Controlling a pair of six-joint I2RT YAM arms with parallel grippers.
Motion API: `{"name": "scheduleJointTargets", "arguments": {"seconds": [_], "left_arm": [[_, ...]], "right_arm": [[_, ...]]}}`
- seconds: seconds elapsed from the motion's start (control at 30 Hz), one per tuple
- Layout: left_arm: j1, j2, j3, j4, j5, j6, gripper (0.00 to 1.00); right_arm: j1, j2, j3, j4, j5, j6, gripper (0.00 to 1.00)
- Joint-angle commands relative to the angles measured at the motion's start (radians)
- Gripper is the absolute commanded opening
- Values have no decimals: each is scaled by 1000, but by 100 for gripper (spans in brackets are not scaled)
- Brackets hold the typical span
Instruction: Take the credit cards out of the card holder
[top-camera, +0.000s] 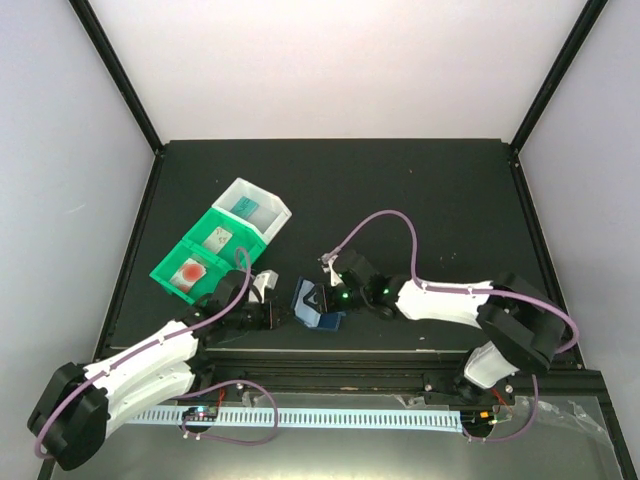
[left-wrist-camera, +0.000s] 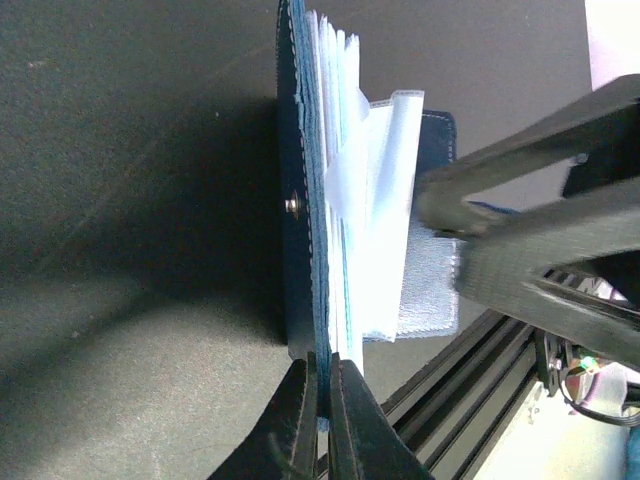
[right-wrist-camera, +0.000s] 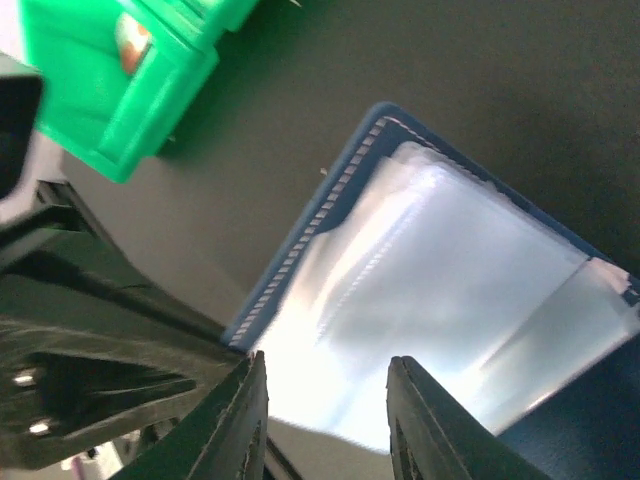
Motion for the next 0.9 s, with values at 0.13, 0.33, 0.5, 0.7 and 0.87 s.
{"name": "scheduleJointTargets", "arguments": {"seconds": [0.13, 0.33, 0.5, 0.7, 0.87], "left_arm": [[-31, -28, -16, 43, -5, -47, 2], [-41, -24, -29, 107, 12, -70, 8], [-41, 2, -34, 158, 20, -48, 21], [-41, 60, -28, 192, 11, -19, 29], [-40, 86, -8, 185, -2, 5, 24]], "right_arm": [[3, 87, -63, -10, 73, -53, 34], [2, 126, -88, 34, 67, -118, 34], [3, 130, -122, 95, 49, -138, 31], [1, 128, -147, 133, 41, -172, 30], [0, 111, -156, 133, 56, -184, 29]]}}
